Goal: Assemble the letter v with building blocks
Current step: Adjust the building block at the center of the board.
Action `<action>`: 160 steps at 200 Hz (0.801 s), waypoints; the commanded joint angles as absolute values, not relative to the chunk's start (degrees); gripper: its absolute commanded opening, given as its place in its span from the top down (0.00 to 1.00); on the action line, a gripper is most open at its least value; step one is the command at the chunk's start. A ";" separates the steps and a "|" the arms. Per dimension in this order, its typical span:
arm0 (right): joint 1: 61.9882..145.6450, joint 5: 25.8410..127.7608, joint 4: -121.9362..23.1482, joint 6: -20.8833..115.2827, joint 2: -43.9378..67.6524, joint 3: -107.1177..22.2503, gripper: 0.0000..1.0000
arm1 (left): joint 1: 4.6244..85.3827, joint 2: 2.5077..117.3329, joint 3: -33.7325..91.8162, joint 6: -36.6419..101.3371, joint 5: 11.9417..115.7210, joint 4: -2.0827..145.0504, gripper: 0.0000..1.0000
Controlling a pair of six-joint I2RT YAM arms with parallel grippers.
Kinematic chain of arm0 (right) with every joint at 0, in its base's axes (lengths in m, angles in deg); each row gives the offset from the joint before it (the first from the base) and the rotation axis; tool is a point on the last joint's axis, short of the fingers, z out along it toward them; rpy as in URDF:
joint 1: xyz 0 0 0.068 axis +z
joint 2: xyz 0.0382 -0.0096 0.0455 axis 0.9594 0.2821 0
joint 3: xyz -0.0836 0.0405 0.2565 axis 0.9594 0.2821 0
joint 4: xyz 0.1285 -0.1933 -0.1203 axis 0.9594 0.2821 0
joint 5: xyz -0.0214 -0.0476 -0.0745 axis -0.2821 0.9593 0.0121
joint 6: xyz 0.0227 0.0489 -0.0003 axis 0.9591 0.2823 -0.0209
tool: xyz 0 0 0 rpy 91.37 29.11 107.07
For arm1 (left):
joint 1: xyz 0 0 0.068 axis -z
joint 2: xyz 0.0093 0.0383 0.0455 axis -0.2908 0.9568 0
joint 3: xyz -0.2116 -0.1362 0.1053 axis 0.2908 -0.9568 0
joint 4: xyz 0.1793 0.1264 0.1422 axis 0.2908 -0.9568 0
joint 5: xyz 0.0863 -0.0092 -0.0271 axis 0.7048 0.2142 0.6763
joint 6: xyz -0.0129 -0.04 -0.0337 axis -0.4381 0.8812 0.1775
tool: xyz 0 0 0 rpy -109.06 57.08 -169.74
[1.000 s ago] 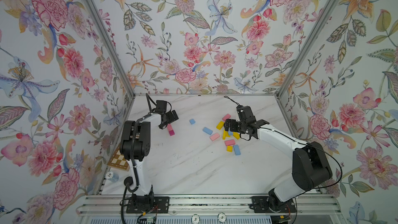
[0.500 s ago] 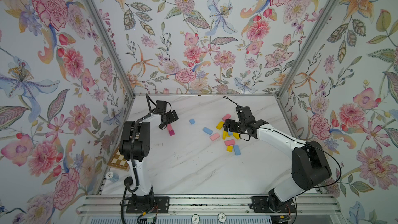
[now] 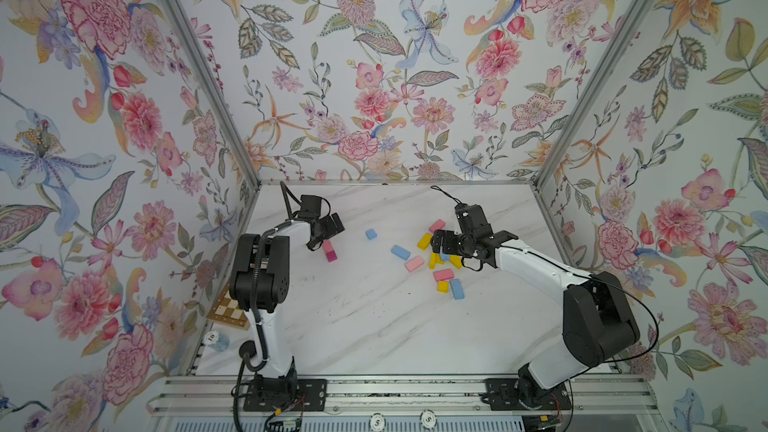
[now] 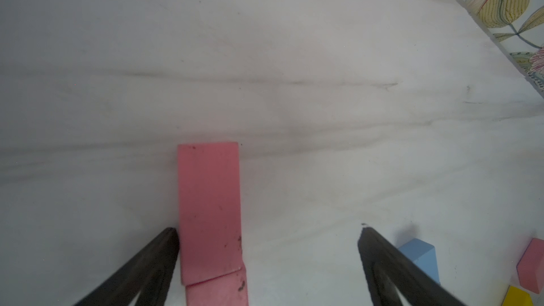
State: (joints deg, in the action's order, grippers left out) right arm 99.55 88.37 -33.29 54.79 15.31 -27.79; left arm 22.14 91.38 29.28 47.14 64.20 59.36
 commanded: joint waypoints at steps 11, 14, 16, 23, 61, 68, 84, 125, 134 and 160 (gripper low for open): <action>99.98 88.92 -33.72 55.63 15.80 -28.70 0.01 | 21.91 92.94 25.74 49.05 62.00 51.97 0.01; 100.00 88.94 -33.68 55.64 15.81 -28.70 0.01 | 21.91 92.93 25.72 49.13 62.00 51.96 0.01; 100.03 88.94 -33.72 55.61 15.80 -28.70 0.01 | 21.91 92.92 25.72 49.14 62.00 51.99 0.01; 100.06 88.91 -33.76 55.59 15.81 -28.70 0.01 | 21.91 92.92 25.57 49.24 61.91 52.12 0.01; 100.07 88.90 -33.74 55.59 15.90 -28.72 0.01 | 21.92 92.96 25.28 49.49 61.56 52.70 0.01; 100.07 88.96 -33.75 55.57 15.90 -28.70 0.01 | 21.94 93.04 25.28 49.49 61.58 52.58 0.01; 100.07 88.97 -33.76 55.64 15.96 -28.70 0.01 | 21.98 93.08 25.34 49.58 61.48 52.69 0.01; 100.11 88.90 -33.86 55.68 16.06 -28.78 0.01 | 22.05 93.11 24.88 49.67 61.29 52.76 0.01; 100.16 88.89 -33.92 55.71 16.07 -28.79 0.01 | 22.02 93.12 24.63 49.78 61.29 52.95 0.01; 100.24 88.87 -33.86 55.68 16.06 -28.71 0.01 | 22.18 92.84 24.23 49.91 61.22 53.18 0.01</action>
State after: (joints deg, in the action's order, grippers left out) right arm 99.81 88.37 -33.29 55.18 15.31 -27.79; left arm 22.16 90.70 27.66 47.84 64.03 61.22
